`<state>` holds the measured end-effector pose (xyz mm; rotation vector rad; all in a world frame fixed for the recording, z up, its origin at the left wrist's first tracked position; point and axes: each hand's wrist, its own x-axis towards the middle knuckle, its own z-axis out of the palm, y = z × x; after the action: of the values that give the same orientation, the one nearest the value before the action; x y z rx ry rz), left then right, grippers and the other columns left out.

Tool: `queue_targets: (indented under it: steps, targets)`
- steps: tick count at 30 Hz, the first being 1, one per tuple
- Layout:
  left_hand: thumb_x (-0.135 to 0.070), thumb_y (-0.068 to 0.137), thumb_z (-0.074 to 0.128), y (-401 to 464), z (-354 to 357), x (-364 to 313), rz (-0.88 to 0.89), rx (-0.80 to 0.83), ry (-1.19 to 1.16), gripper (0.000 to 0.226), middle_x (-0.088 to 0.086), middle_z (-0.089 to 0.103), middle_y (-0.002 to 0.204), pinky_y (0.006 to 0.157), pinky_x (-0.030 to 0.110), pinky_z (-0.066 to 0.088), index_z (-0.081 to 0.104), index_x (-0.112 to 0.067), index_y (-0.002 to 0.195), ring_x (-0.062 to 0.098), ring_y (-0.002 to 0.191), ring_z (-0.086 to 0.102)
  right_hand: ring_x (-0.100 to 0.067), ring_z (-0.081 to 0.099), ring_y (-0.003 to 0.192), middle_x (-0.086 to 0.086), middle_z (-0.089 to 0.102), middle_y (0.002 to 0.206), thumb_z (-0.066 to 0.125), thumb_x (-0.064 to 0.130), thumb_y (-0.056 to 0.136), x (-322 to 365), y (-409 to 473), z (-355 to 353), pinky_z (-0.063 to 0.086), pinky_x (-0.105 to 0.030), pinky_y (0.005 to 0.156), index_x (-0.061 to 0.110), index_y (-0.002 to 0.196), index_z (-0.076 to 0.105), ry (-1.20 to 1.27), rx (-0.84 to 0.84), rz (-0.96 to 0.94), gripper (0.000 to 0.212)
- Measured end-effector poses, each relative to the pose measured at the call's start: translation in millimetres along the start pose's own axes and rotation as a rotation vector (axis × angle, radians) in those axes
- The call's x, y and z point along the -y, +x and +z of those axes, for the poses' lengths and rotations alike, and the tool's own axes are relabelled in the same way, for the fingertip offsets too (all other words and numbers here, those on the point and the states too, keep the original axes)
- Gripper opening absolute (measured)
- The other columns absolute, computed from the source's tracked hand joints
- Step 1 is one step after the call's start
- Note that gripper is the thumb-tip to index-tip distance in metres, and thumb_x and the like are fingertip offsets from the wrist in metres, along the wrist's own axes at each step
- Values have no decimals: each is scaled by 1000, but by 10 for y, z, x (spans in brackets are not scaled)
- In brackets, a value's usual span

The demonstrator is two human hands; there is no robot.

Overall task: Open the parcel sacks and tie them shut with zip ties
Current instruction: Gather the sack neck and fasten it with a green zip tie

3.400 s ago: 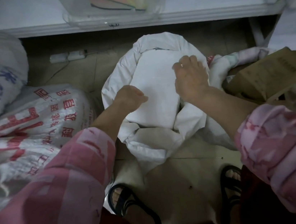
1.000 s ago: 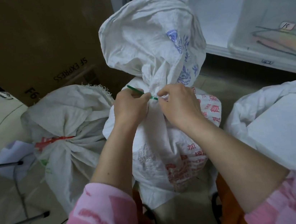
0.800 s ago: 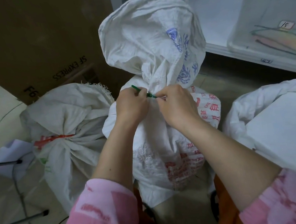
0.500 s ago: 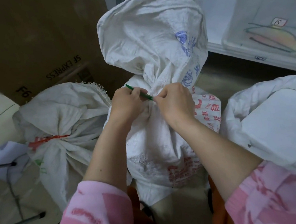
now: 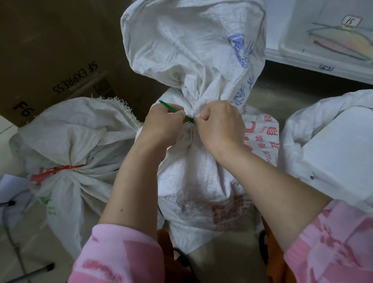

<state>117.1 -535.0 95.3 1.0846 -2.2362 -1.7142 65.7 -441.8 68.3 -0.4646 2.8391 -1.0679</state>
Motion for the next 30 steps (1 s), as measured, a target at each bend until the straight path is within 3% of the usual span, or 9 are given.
queue_targets:
  steps: [5, 14, 20, 22, 25, 27, 30]
  targets:
    - [-7, 95, 49, -8, 11, -12, -11, -10, 10, 17, 18, 63, 98, 39, 16, 30, 58, -8, 108, 9, 42, 35, -25, 63, 83, -4, 68, 86, 63, 22, 88, -5, -26, -7, 47, -33, 65, 12, 80, 64, 6, 2, -5, 14]
    - [-1, 88, 53, -25, 90, -11, 12, -37, 94, 22, 13, 63, 107, 52, 23, 35, 57, -13, 106, 15, 65, 48, -23, 61, 82, -1, 68, 88, 58, 21, 91, -5, -65, 15, 39, -30, 64, 13, 83, 65, -3, -30, 12, 14]
    - [0, 88, 49, -68, 170, -32, 45, -105, 189, 29, 5, 64, 105, 87, 32, 49, 57, -10, 114, 21, 100, 59, -21, 54, 73, -3, 66, 84, 57, 16, 89, -16, -76, 12, 32, -29, 61, 15, 78, 61, -9, -46, 26, 12]
    - [0, 90, 48, -82, 166, -45, 56, -99, 153, 31, 2, 66, 103, 91, 32, 48, 56, -9, 118, 18, 101, 59, -22, 54, 75, -2, 64, 84, 57, 16, 90, -40, -69, 30, 31, -29, 60, 15, 81, 60, -14, -40, 32, 10]
    - [-3, 91, 51, -114, 153, -72, 61, -92, 104, 33, 1, 66, 104, 79, 26, 42, 54, -10, 122, 13, 85, 57, -22, 56, 72, 2, 57, 73, 59, 26, 91, -48, -59, 39, 24, -28, 50, 17, 71, 55, 0, -23, 47, 22]
    - [-2, 91, 48, -123, 122, -79, 87, -137, 115, 36, -2, 66, 100, 77, 27, 42, 54, -10, 125, 12, 78, 55, -21, 56, 71, 2, 60, 73, 59, 25, 89, -32, -48, 6, 27, -26, 49, 18, 71, 61, 39, -6, 50, 20]
    - [-1, 90, 46, -123, 38, -69, 123, -214, 230, 38, 2, 65, 110, 92, 31, 49, 59, -10, 124, 17, 101, 60, -18, 55, 73, 1, 67, 82, 60, 21, 88, -13, -49, -84, 34, -26, 60, 18, 78, 68, 64, 0, 27, 13]
